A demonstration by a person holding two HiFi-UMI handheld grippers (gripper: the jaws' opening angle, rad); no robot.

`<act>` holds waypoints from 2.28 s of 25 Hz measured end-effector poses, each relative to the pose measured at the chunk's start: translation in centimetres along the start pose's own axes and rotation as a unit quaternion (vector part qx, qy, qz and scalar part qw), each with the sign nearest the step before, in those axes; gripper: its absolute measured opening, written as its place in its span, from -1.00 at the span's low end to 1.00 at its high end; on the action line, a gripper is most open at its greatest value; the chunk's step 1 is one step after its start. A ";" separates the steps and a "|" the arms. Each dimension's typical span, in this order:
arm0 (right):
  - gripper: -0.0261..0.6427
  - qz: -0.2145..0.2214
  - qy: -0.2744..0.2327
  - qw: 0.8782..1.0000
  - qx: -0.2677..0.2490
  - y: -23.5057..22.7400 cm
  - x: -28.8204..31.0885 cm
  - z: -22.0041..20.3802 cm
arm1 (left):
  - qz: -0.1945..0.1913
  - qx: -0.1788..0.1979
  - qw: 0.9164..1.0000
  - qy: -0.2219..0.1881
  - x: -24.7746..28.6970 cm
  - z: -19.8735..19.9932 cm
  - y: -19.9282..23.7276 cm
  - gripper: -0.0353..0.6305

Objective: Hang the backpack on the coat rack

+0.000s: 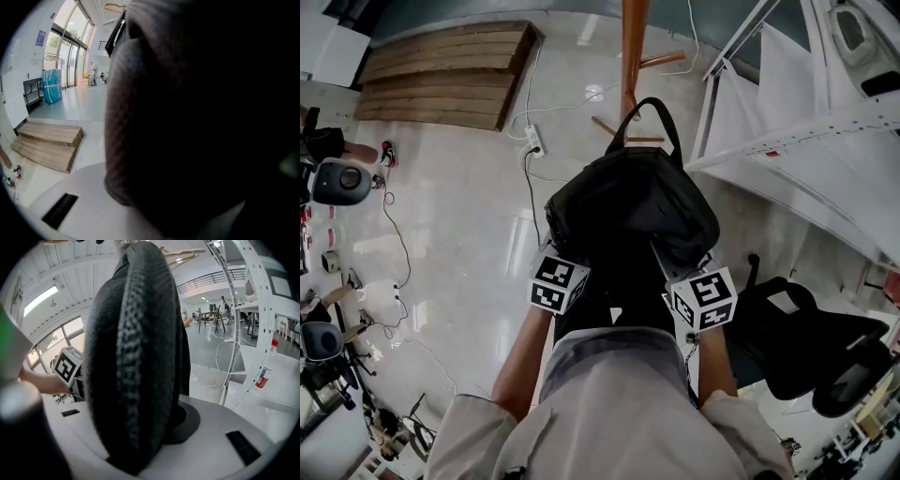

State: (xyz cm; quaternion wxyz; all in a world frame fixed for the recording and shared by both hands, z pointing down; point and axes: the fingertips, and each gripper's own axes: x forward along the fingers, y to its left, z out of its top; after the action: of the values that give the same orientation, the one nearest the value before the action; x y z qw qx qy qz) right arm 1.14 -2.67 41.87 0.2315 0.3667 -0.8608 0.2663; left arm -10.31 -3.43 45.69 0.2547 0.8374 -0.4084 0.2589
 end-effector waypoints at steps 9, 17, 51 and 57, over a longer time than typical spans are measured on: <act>-0.55 -0.008 0.013 1.000 0.022 -1.1 2.3 -1.6 | -0.014 -0.002 1.000 0.017 2.4 -1.8 1.5 -0.59; -0.54 -0.016 0.017 0.999 0.039 -1.8 3.9 -2.3 | -0.025 0.004 0.999 0.028 3.8 -2.3 2.7 -0.58; -0.52 -0.004 0.047 0.996 0.079 -4.9 10.6 -7.2 | -0.044 -0.013 0.996 0.078 9.9 -7.5 6.5 -0.57; -0.52 0.000 0.047 0.995 0.084 -5.5 12.0 -7.8 | -0.049 -0.014 0.995 0.084 10.9 -8.2 7.4 -0.57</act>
State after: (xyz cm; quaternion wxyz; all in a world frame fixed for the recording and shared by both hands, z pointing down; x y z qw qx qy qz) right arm -0.59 -7.10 56.41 0.2405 0.3718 -0.8236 0.3545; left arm -12.34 -8.20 60.28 0.3126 0.8281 -0.3473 0.3097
